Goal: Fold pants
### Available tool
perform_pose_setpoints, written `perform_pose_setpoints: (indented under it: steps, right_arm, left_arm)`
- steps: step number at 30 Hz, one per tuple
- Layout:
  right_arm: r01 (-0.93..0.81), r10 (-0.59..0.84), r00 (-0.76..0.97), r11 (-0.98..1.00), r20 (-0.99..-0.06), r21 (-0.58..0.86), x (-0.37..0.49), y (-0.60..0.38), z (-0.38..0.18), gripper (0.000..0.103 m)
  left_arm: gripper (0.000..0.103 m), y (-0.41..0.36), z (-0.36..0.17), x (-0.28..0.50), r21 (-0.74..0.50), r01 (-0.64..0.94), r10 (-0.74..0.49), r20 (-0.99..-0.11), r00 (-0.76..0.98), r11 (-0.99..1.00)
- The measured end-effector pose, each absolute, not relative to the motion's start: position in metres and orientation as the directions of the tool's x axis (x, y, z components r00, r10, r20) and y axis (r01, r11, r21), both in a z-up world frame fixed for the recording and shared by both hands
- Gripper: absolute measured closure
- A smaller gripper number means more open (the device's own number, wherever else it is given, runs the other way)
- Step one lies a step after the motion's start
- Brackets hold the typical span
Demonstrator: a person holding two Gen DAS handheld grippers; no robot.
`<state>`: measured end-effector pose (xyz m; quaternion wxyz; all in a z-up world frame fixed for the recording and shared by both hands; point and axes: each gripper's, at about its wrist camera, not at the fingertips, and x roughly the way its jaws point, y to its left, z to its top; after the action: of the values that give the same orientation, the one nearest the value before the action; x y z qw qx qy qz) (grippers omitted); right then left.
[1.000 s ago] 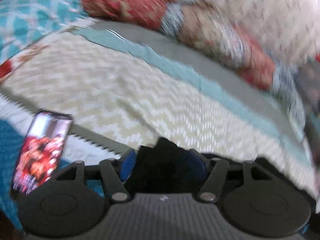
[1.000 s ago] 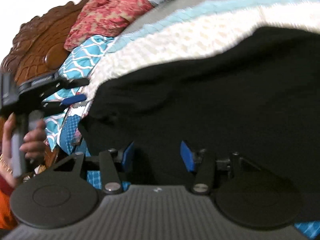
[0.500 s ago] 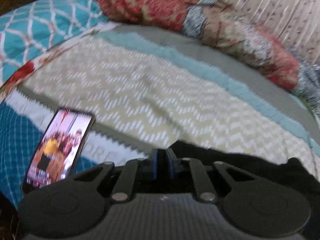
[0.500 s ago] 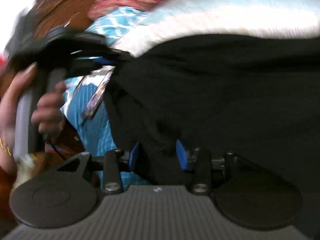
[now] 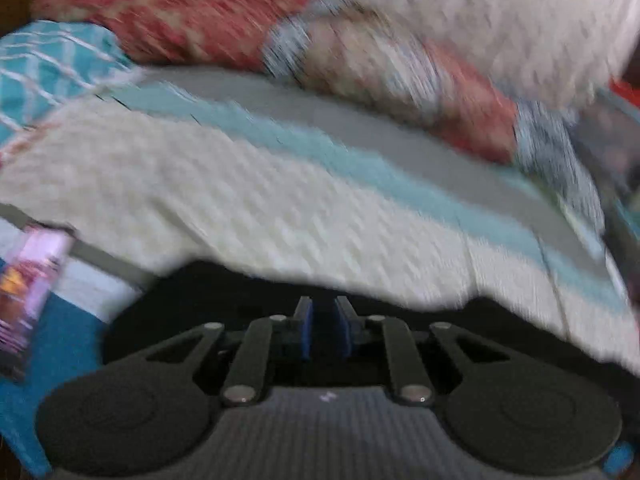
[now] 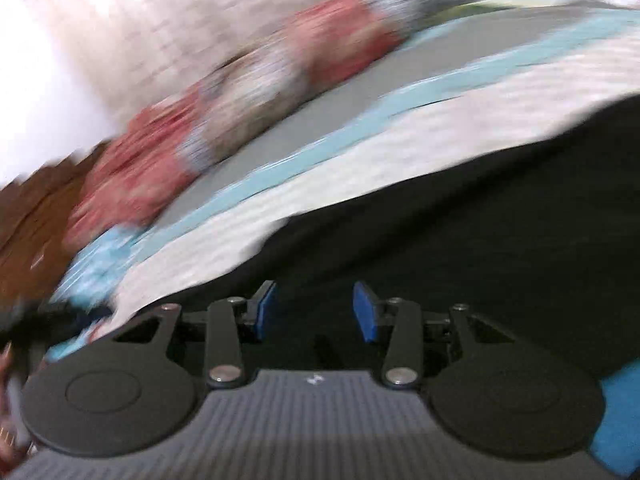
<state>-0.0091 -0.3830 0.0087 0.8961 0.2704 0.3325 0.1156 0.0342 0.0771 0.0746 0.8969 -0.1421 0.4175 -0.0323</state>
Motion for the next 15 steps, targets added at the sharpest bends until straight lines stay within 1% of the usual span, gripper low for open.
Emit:
perform_pose_setpoints:
  steps: [2, 4, 5, 6, 7, 8, 9, 10, 11, 13, 15]
  right_arm:
    - [0.047, 0.290, 0.769, 0.863, -0.570, 0.503, -0.013, -0.430, -0.002, 0.059]
    - [0.171, 0.130, 0.767, 0.902, -0.628, 0.396, -0.011, -0.473, -0.014, 0.065]
    - [0.255, 0.039, 0.764, 0.899, -0.644, 0.357, -0.013, -0.497, -0.018, 0.086]
    - [0.312, 0.015, 0.770, 0.864, -0.638, 0.397, -0.018, -0.521, -0.019, 0.102]
    - [0.362, 0.026, 0.781, 0.796, -0.624, 0.485, -0.026, -0.550, -0.019, 0.100]
    - [0.393, 0.004, 0.805, 0.745, -0.593, 0.538, -0.037, -0.570, -0.014, 0.090]
    - [0.410, -0.054, 0.822, 0.745, -0.567, 0.525, -0.046, -0.581, -0.004, 0.072]
    - [0.414, -0.113, 0.837, 0.771, -0.536, 0.484, -0.053, -0.590, 0.007, 0.063]
    - [0.413, -0.157, 0.849, 0.792, -0.504, 0.450, -0.058, -0.600, 0.017, 0.050]
    - [0.389, -0.161, 0.862, 0.818, -0.480, 0.424, -0.055, -0.622, 0.027, 0.048]
    - [0.355, -0.121, 0.857, 0.844, -0.501, 0.403, -0.041, -0.646, 0.027, 0.043]
  left_arm:
    - [0.090, 0.055, 0.050, 0.040, -0.250, -0.042, -0.178, -0.789, 0.587, 0.967]
    - [0.090, 0.041, 0.029, 0.043, -0.212, -0.055, -0.154, -0.841, 0.518, 0.976]
    - [0.090, 0.036, 0.021, 0.043, -0.198, -0.064, -0.141, -0.858, 0.495, 0.978]
    - [0.089, 0.032, 0.020, 0.040, -0.182, -0.066, -0.125, -0.857, 0.499, 0.981]
    - [0.085, 0.028, 0.022, 0.036, -0.164, -0.056, -0.114, -0.854, 0.507, 0.985]
    - [0.082, 0.025, 0.025, 0.035, -0.153, -0.042, -0.111, -0.855, 0.507, 0.987]
    - [0.078, 0.023, 0.027, 0.034, -0.148, -0.040, -0.108, -0.857, 0.504, 0.988]
    - [0.075, 0.022, 0.030, 0.034, -0.143, -0.042, -0.103, -0.859, 0.501, 0.989]
    - [0.075, 0.019, 0.031, 0.035, -0.135, -0.043, -0.096, -0.863, 0.496, 0.990]
    - [0.074, 0.008, 0.032, 0.036, -0.117, -0.039, -0.083, -0.868, 0.489, 0.992]
    - [0.074, -0.005, 0.032, 0.037, -0.114, -0.029, -0.085, -0.871, 0.485, 0.993]
